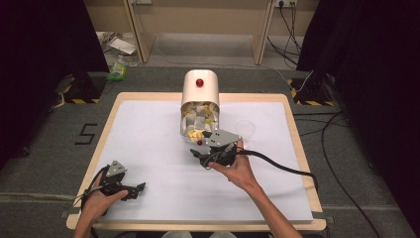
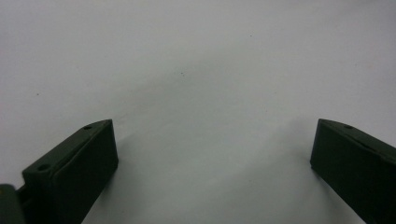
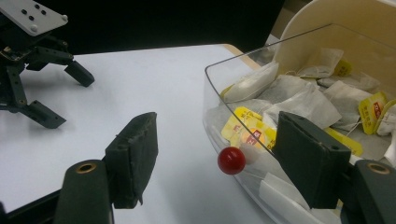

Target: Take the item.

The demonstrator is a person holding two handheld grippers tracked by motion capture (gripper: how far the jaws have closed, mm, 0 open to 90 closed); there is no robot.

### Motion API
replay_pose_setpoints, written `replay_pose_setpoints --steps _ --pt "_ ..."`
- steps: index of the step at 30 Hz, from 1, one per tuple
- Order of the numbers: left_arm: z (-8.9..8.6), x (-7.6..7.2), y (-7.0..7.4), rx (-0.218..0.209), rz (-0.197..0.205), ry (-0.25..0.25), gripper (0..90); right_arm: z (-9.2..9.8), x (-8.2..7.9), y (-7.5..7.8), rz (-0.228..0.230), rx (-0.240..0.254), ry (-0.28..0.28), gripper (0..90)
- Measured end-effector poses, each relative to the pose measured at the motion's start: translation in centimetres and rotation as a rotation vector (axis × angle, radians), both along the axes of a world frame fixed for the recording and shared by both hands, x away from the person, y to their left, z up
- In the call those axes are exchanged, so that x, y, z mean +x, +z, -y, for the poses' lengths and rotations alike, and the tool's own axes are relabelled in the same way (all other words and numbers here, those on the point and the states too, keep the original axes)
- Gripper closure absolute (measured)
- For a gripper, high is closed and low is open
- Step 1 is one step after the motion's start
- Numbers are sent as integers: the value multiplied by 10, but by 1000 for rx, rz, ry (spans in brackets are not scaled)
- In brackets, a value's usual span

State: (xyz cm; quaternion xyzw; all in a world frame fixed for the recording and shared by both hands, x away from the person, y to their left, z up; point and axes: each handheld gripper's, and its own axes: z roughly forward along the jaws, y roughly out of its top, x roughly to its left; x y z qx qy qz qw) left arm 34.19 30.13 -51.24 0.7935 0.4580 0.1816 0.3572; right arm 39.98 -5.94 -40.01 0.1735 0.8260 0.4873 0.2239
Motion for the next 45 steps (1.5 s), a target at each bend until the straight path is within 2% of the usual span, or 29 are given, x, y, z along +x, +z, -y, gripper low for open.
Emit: replay_pose_setpoints --steps 9,17,18,22,28,35,40,45 --pt "0 0 0 0 1 0 0 1 -4 -1 -9 -9 2 337" --pt "0 0 0 0 1 0 0 3 -2 0 -29 18 3 348" --pt "0 0 0 0 1 0 0 3 -1 1 -46 38 -3 349" --pt "0 0 0 0 1 0 0 4 1 4 -46 56 -7 353" --pt "0 0 0 0 1 0 0 10 10 14 -25 83 -64 374" --pt "0 0 0 -1 0 0 0 10 23 20 -26 92 -100 404" --pt "0 0 0 -1 1 0 0 1 35 26 -25 77 -139 433" --pt "0 0 0 -1 1 0 0 -8 40 30 -26 71 -153 457"
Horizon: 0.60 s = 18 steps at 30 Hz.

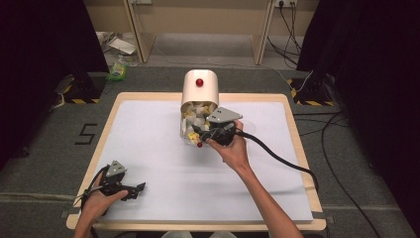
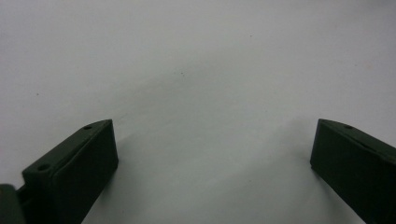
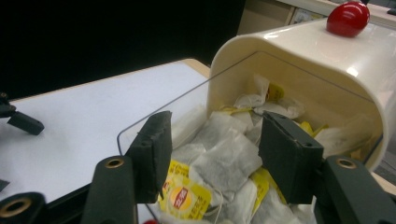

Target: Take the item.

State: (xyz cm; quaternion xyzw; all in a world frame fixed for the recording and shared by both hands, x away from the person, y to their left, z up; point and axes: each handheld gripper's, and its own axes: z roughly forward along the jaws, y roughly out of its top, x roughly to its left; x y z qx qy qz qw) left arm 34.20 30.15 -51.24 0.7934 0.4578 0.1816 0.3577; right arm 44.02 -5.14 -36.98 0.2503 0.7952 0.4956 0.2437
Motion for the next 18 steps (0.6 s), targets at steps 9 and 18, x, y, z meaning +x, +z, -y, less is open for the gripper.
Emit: replay_pose_setpoints --steps 9,18 --pt "0 0 0 0 0 0 0 -17 13 -2 -23 -52 -75 506" --pt "0 0 0 -1 0 -1 0 -26 20 -7 -40 -77 -106 552"
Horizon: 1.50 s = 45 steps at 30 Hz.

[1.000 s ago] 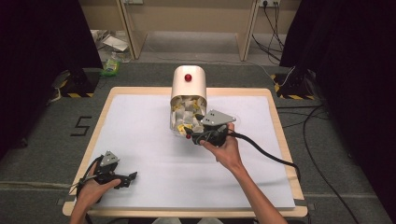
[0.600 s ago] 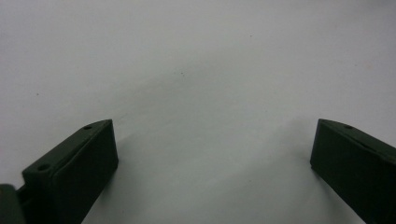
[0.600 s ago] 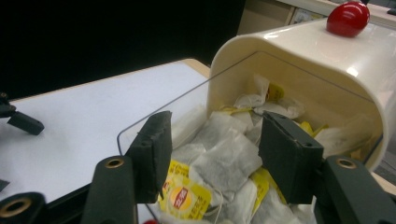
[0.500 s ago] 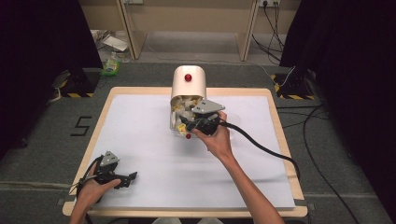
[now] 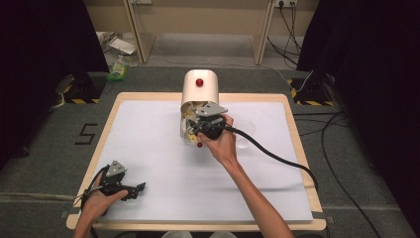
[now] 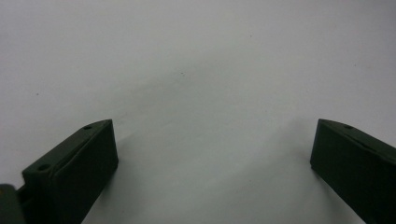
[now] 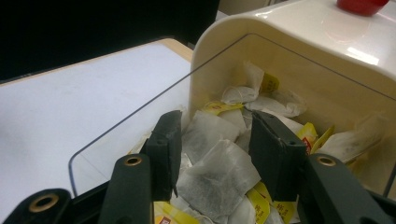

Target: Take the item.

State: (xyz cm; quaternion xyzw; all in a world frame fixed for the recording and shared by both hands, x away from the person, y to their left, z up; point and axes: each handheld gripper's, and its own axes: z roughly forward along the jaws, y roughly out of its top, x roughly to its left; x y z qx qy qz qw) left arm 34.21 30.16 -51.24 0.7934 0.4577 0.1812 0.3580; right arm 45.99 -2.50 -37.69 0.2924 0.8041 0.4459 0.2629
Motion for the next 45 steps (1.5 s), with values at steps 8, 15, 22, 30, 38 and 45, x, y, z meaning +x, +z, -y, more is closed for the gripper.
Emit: replay_pose_setpoints --steps 8,15,22,30,38,45 --pt "0 0 0 0 0 0 0 -12 -3 0 31 -68 -19 582" --pt "0 0 0 0 0 0 0 -15 2 -5 -8 -111 -49 604" --pt "0 0 0 0 0 0 0 -15 4 -8 -20 -136 -52 719" --pt "0 0 0 0 0 0 0 -9 3 -8 -26 -131 -15 900" --pt "0 0 0 0 0 1 0 -2 0 -1 -1 -95 -1 900" --pt "0 0 0 0 0 1 0 6 -6 15 37 -18 19 900"
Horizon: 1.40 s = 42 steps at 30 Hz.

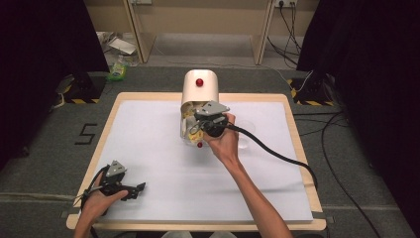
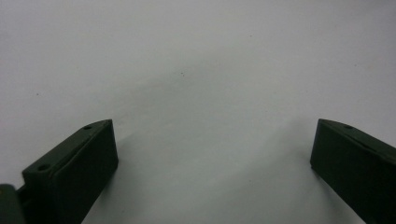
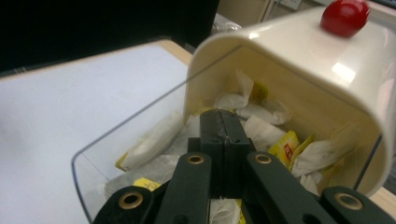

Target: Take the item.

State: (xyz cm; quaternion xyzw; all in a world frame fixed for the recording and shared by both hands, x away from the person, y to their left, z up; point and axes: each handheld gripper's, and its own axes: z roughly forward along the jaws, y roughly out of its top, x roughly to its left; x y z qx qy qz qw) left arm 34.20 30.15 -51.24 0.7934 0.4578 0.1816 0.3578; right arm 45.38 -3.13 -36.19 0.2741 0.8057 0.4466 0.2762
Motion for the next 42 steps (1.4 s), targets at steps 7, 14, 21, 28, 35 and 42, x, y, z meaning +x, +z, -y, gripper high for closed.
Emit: replay_pose_setpoints --steps 7,14,21,28,35,42 --pt "0 0 0 0 -1 -1 0 7 -5 15 33 31 17 900" --pt "0 0 0 2 -2 -1 0 13 -10 31 65 81 35 900" --pt "0 0 0 2 -2 -1 0 24 -16 42 94 116 40 900" --pt "0 0 0 1 -2 0 0 32 -21 51 113 141 38 900" --pt "0 0 0 1 -2 0 0 44 -23 62 136 156 23 900" --pt "0 0 0 1 -2 -1 0 67 -27 75 167 146 -13 900"
